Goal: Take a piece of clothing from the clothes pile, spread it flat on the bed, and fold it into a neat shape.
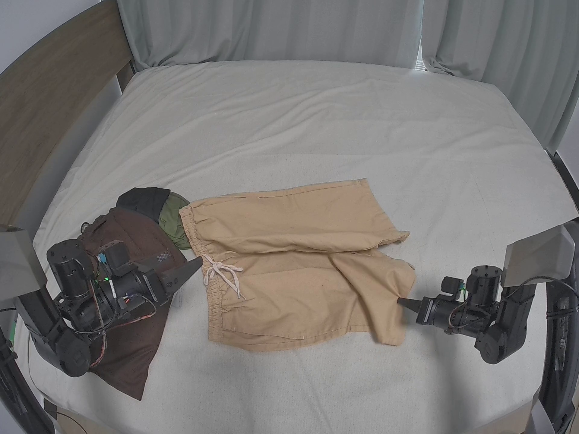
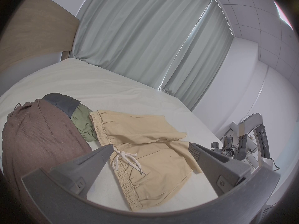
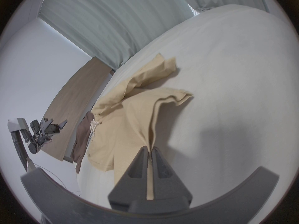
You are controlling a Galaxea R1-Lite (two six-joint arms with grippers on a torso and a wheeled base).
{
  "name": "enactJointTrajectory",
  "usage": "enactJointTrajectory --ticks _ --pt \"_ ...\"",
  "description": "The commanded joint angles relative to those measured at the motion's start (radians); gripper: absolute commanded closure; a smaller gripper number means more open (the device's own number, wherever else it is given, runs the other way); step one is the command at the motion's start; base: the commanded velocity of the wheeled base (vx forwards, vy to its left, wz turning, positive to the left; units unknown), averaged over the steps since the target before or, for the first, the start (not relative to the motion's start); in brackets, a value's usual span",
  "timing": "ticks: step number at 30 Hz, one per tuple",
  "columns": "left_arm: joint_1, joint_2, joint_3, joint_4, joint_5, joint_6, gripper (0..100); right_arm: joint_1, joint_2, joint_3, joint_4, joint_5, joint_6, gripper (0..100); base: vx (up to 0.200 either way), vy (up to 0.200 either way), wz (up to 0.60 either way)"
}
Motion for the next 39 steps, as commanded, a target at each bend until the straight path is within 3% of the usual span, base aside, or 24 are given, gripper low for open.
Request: enactJointTrajectory --ticks 1,6,21,29,30,39 --pt "-0.001 0.0 0.002 -0.001 0.0 0.001 0 -0.054 -0.044 0.009 0.0 -0.001 -0.006 100 0.0 0.0 0.0" --pt "-0.001 0.008 0.004 -0.001 0.0 0.001 0 -0.092 -0.051 0.003 0.002 0.002 -0.012 100 0.0 0.0 0.0" --pt "-0.012 0.049 0.005 -0.001 0.0 0.019 0 -0.072 -0.022 -0.084 0.002 0.002 -0.012 100 0.0 0.0 0.0" --pt "-0.014 0.055 0.008 -0.001 0.0 0.028 0 -0.08 -0.019 -0.07 0.002 0.002 -0.068 100 0.0 0.0 0.0" --pt "-0.014 0.057 0.01 -0.001 0.0 0.028 0 -0.081 -0.019 -0.069 0.002 0.002 -0.069 0 0.0 0.0 0.0" --pt "-0.014 0.074 0.019 -0.001 0.0 0.028 0 -0.083 -0.056 0.038 0.0 0.014 -0.065 0 0.0 0.0 0.0"
